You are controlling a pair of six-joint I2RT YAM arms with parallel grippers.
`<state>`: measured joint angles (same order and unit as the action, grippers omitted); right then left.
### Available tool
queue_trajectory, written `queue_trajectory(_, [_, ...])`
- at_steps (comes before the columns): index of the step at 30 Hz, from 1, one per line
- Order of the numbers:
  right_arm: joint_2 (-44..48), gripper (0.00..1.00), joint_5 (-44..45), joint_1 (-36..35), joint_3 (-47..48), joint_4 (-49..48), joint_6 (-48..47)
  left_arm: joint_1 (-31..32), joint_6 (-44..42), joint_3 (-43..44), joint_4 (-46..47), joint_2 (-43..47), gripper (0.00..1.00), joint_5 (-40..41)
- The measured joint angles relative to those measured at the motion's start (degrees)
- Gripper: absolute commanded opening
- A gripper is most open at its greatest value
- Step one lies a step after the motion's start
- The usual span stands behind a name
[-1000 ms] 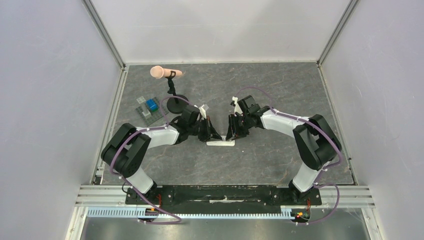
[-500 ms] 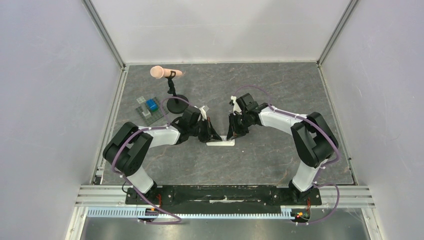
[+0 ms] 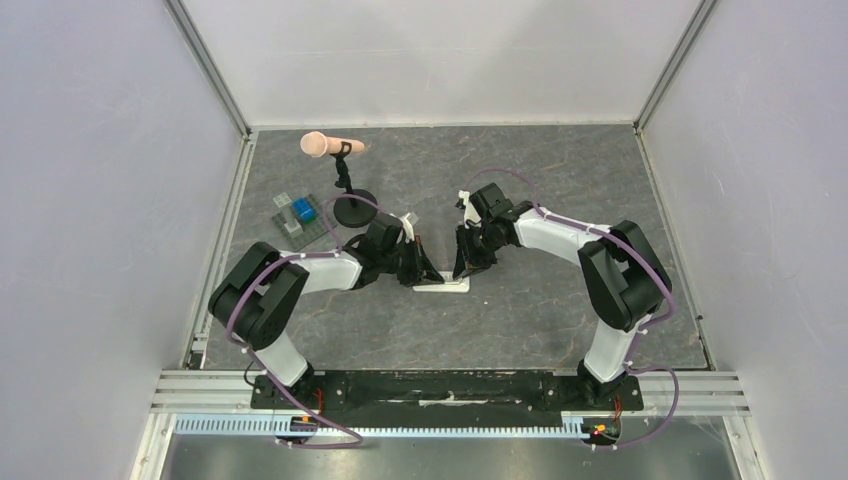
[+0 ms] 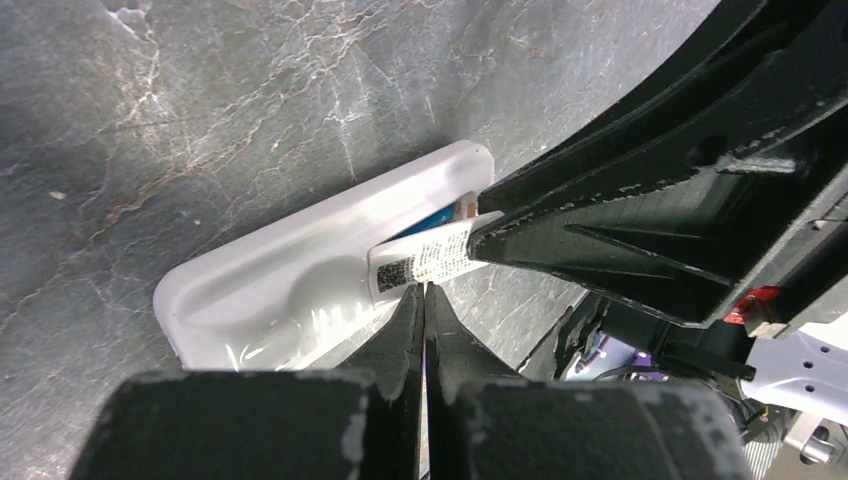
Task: Load the batteries into the remote control
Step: Load the battery cover into the remote control.
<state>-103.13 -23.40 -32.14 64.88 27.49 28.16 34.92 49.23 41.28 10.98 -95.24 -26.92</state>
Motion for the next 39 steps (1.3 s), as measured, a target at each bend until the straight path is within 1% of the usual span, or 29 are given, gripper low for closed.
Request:
queue_trajectory(6, [0.0,0.26,0.3,-0.1,0.0,0.0,0.0,0.1,0.0,0.0,0.2,-0.8,0.02,0.0])
queue_trajectory(12, [0.0,0.29,0.4,-0.3,0.2,0.2,0.1,0.2,0.0,0.0,-0.1,-0.8,0.02,0.0])
queue_trajectory(15, [0.0,0.32,0.4,-0.3,0.5,0.5,0.1,0.2,0.0,0.0,-0.2,-0.8,0.02,0.0])
queue_trajectory(25, [0.0,0.36,1.9,-0.4,1.9,1.4,0.1,0.3,0.0,-0.1,-0.2,-0.8,0.02,1.1])
queue_trajectory(28, [0.0,0.35,2.6,-0.4,2.1,1.4,0.1,0.3,0.0,-0.1,-0.2,-0.8,0.02,1.1])
queue_trajectory(31, [0.0,0.32,3.1,-0.4,2.1,1.9,0.1,0.3,0.0,-0.1,-0.2,-0.8,0.02,1.1])
queue_trajectory(39, [0.4,0.2,5.2,-0.4,2.0,2.5,0.1,0.3,0.0,-0.1,-0.2,-0.8,0.02,1.2])
